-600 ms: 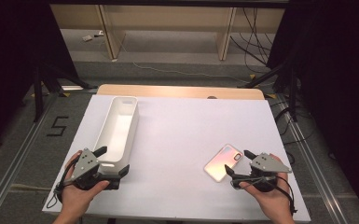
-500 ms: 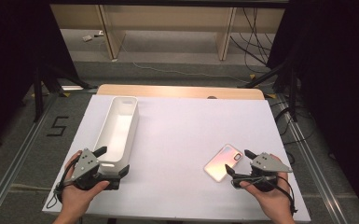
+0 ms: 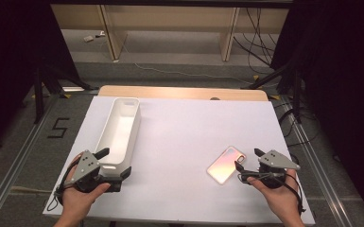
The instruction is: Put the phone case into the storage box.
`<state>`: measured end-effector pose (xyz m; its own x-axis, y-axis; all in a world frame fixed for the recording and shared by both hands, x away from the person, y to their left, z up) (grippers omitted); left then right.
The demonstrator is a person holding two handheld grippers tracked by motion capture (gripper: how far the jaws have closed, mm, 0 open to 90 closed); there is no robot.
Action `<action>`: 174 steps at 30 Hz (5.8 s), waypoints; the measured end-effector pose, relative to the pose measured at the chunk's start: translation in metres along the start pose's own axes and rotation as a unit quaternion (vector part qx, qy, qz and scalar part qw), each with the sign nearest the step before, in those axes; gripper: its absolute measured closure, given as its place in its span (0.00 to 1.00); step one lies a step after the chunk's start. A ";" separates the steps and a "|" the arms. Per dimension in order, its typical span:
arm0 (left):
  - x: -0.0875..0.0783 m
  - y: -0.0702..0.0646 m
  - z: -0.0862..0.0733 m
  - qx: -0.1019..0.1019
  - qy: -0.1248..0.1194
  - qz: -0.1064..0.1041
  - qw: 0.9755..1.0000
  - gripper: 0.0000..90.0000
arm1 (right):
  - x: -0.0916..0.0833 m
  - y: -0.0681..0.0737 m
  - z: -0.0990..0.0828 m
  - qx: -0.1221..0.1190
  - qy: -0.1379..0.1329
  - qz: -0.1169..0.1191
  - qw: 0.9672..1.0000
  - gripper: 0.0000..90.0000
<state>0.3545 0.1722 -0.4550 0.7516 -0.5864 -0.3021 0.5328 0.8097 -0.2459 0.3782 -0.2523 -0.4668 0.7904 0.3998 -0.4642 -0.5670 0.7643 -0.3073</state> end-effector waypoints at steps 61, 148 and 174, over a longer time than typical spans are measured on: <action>-0.004 0.001 0.000 -0.001 -0.001 0.007 1.000 0.02 | 0.095 -0.042 -0.025 -0.008 0.213 0.062 0.975 0.58; -0.006 0.003 0.001 -0.003 -0.006 0.010 1.000 0.04 | 0.098 -0.040 -0.023 -0.011 0.241 0.092 0.966 0.99; -0.005 0.000 0.001 -0.006 -0.007 0.002 1.000 0.07 | 0.082 -0.036 0.030 -0.138 0.177 0.035 0.974 0.99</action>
<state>0.3509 0.1752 -0.4521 0.7595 -0.5827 -0.2892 0.5253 0.8116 -0.2557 0.4703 -0.2320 -0.4691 0.6461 0.2093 -0.7340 -0.6960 0.5564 -0.4539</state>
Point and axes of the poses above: each handheld gripper's, and its own axes: x roughly forward along the jaws, z roughly out of its top, y roughly to its left, the point moved 7 cm from there along x, roughly forward along the jaws, and after that the axes turned 13 degrees about -x, right-handed, at the moved point
